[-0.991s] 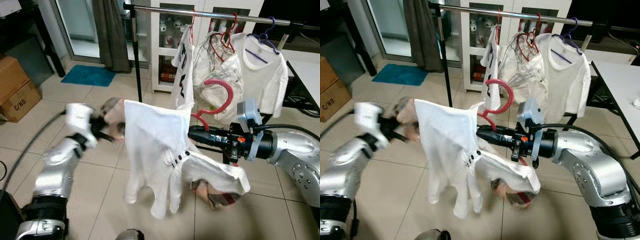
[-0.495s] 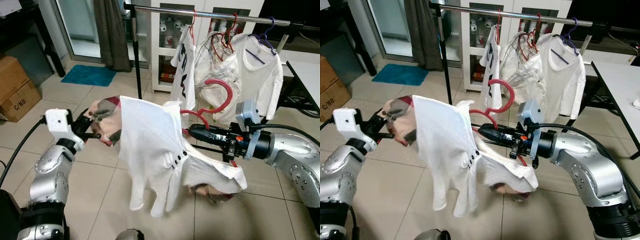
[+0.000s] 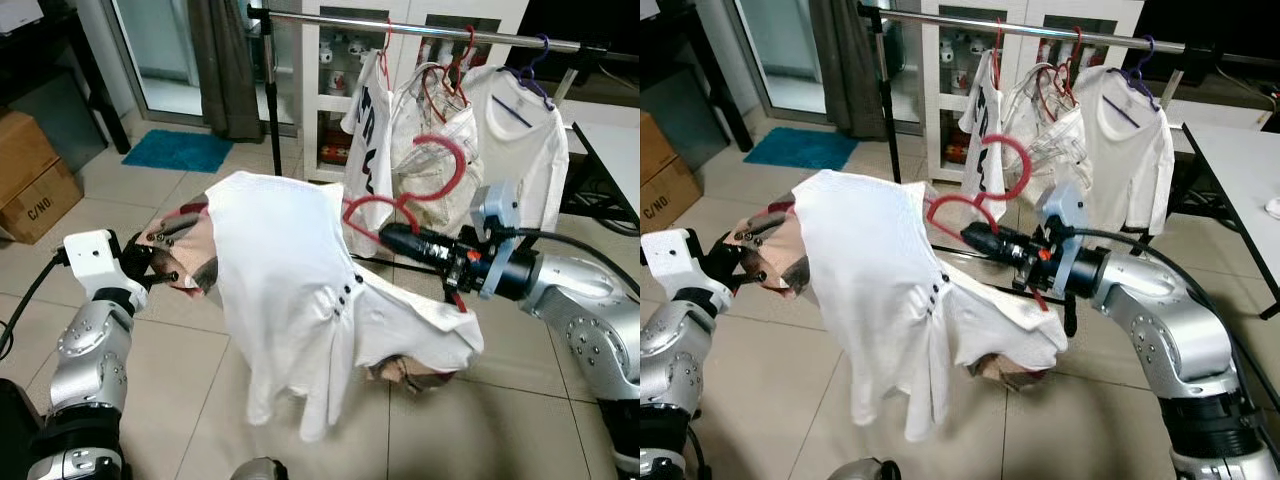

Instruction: Hang hanger

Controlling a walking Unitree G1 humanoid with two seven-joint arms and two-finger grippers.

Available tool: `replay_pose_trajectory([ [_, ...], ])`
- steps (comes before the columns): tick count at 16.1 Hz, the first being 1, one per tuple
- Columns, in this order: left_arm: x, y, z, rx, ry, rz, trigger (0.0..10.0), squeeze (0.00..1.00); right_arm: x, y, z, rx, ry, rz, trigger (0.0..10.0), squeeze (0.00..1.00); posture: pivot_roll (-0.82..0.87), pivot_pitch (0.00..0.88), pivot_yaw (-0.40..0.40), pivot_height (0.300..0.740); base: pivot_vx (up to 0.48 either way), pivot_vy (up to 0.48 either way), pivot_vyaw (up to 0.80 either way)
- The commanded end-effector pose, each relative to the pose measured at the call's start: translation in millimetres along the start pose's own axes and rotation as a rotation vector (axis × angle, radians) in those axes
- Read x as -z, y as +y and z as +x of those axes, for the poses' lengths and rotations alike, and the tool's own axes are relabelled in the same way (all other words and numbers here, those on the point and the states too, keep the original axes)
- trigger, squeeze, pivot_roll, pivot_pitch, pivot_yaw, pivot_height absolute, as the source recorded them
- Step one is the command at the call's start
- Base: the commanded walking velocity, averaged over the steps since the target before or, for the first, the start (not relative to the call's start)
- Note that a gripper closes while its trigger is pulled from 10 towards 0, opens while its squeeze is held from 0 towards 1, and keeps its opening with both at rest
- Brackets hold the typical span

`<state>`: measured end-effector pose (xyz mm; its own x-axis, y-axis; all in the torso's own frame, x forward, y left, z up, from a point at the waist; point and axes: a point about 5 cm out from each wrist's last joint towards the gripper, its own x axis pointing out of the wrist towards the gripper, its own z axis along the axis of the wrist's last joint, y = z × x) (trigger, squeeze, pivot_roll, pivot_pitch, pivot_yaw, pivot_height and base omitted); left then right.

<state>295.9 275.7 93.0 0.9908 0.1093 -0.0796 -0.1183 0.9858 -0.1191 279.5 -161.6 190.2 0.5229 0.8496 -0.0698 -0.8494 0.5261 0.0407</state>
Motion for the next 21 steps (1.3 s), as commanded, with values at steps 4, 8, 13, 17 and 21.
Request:
replay_pose_trajectory([
  [4, -5.4, -14.2, 1.7, 0.142, -0.009, -0.023, 10.0, 0.0, -17.6, -15.2, -4.8, 0.139, -0.068, -0.063, 10.0, 0.0, -0.1, 0.0, 0.051, 0.74, 0.0, 0.0, 0.0],
  [8, -14.5, -12.8, 7.4, 0.181, -0.008, 0.194, 10.0, 1.0, -16.5, -22.7, 19.5, 0.271, 0.005, -0.056, 10.0, 0.0, -0.1, 0.0, 0.051, 0.74, 0.0, 0.0, 0.0],
  [13, -22.2, -44.8, 3.7, 0.498, -0.03, 0.379, 10.0, 1.0, -27.0, -22.5, 34.9, 0.297, 0.028, -0.044, 10.0, 0.0, -0.1, 0.0, 0.031, 0.74, 0.0, 0.0, 0.0],
  [17, -6.4, -119.9, 6.4, 0.842, -0.041, 0.354, 10.0, 1.0, -30.1, -15.3, 47.7, 0.268, 0.054, -0.024, 10.0, 0.0, -0.11, 0.0, 0.032, 0.74, 0.0, 0.0, 0.0],
  [21, 3.6, -156.8, 9.2, 0.992, -0.033, 0.371, 10.0, 0.0, -38.9, -2.9, 56.2, 0.22, 0.036, 0.0, 10.0, 0.0, -0.14, 0.0, 0.051, 0.74, 0.0, 0.0, 0.0],
])
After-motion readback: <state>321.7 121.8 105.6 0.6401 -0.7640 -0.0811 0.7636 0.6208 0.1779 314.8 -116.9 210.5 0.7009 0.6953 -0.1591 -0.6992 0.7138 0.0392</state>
